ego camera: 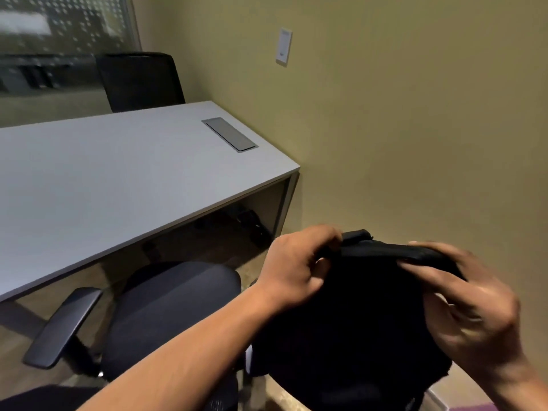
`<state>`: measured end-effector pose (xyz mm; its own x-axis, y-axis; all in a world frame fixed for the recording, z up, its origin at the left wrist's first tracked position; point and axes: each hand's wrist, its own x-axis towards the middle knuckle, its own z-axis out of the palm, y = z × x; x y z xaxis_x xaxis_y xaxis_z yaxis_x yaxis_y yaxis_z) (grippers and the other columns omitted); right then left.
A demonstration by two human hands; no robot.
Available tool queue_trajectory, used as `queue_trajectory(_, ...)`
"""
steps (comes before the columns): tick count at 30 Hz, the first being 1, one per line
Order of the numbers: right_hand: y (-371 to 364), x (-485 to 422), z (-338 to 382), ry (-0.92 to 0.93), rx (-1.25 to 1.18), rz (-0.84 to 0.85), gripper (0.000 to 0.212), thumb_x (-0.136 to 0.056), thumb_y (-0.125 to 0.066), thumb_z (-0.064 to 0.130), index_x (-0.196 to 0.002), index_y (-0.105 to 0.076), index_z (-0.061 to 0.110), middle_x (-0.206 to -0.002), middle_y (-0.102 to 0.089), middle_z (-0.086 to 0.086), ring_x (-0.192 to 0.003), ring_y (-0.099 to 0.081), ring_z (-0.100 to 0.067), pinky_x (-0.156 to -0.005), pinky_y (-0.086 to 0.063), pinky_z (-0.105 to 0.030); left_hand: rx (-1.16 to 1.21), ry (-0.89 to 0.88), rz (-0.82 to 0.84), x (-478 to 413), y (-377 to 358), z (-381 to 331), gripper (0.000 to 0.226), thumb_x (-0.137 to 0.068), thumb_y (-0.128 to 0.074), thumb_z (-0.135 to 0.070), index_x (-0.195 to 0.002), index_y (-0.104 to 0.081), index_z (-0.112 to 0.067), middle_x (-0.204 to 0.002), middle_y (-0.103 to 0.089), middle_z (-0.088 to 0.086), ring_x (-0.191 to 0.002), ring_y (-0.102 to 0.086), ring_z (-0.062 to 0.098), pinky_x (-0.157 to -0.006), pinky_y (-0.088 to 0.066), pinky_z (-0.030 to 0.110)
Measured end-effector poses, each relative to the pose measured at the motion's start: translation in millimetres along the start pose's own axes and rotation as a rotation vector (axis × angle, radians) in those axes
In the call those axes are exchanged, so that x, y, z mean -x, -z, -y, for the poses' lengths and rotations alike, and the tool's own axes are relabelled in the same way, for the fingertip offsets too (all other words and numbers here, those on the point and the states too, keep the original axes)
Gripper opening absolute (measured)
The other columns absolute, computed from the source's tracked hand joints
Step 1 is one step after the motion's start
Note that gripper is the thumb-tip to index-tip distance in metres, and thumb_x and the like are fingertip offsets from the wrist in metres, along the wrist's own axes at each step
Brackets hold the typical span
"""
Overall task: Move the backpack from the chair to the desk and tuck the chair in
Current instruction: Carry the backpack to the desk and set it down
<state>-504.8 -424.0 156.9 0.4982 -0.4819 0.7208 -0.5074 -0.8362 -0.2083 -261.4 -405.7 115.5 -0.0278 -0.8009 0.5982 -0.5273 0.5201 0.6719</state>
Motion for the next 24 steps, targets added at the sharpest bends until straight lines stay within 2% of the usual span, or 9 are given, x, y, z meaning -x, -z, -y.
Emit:
queue_trajectory(3,-17,-11,-30,0.031,-0.076,0.031,0.038,-0.088,-0.044,0.007,-0.112,-0.069,0.023,-0.119,-0.063,-0.004,-0.110,-0.062,-0.015,-0.091,-0.048,-0.026,-0.136,0.037,-0.044,-7,-9,14,0.032,-0.072,-0.065,0.006,-0.101,-0.068,-0.008,-0.095,-0.073,0.003,-0.087,-0.069,0.026,-0.073,-0.054,0.041)
queue_trajectory(5,-27,-21,-50,0.047,-0.150,0.047,0.034,-0.093,-0.042,0.016,-0.112,-0.069,0.023,-0.118,-0.064,-0.006,-0.108,-0.064,-0.017,-0.088,-0.050,-0.029,-0.184,0.092,-0.108,-14,-19,21,0.030,-0.073,-0.065,0.004,-0.099,-0.068,-0.011,-0.093,-0.072,0.001,-0.087,-0.068,0.025,-0.072,-0.054,0.040)
queue_trajectory(9,-41,-47,-93,0.119,-0.292,0.054,0.033,-0.097,-0.040,0.026,-0.112,-0.070,0.023,-0.117,-0.065,-0.006,-0.107,-0.064,-0.016,-0.089,-0.049,-0.027,-0.194,0.224,-0.246,-40,-44,28,0.030,-0.073,-0.067,0.005,-0.096,-0.068,-0.013,-0.095,-0.073,-0.003,-0.089,-0.069,0.024,-0.073,-0.055,0.044)
queue_trajectory(15,-49,-84,-150,0.206,-0.420,0.080,0.037,-0.085,-0.050,0.008,-0.114,-0.069,0.023,-0.116,-0.064,-0.006,-0.109,-0.063,-0.015,-0.091,-0.047,-0.024,-0.197,0.400,-0.363,-90,-63,30,0.028,-0.077,-0.074,-0.010,-0.097,-0.068,-0.029,-0.093,-0.075,-0.009,-0.091,-0.071,0.015,-0.078,-0.057,0.044)
queue_trajectory(19,-58,-109,-184,0.261,-0.440,0.059,0.038,-0.085,-0.054,-0.001,-0.111,-0.073,0.021,-0.117,-0.066,-0.009,-0.107,-0.065,-0.017,-0.090,-0.049,-0.025,-0.262,0.480,-0.459,-122,-73,40,0.022,-0.072,-0.067,-0.010,-0.087,-0.064,-0.025,-0.081,-0.071,-0.005,-0.080,-0.069,0.023,-0.074,-0.056,0.046)
queue_trajectory(24,-76,-149,-219,0.312,-0.433,0.051,0.040,-0.081,-0.057,-0.006,-0.107,-0.075,0.018,-0.115,-0.067,-0.010,-0.105,-0.066,-0.018,-0.091,-0.047,-0.023,-0.360,0.499,-0.476,-163,-75,58,0.018,-0.076,-0.071,-0.016,-0.091,-0.067,-0.025,-0.082,-0.072,-0.004,-0.079,-0.068,0.023,-0.071,-0.056,0.044)
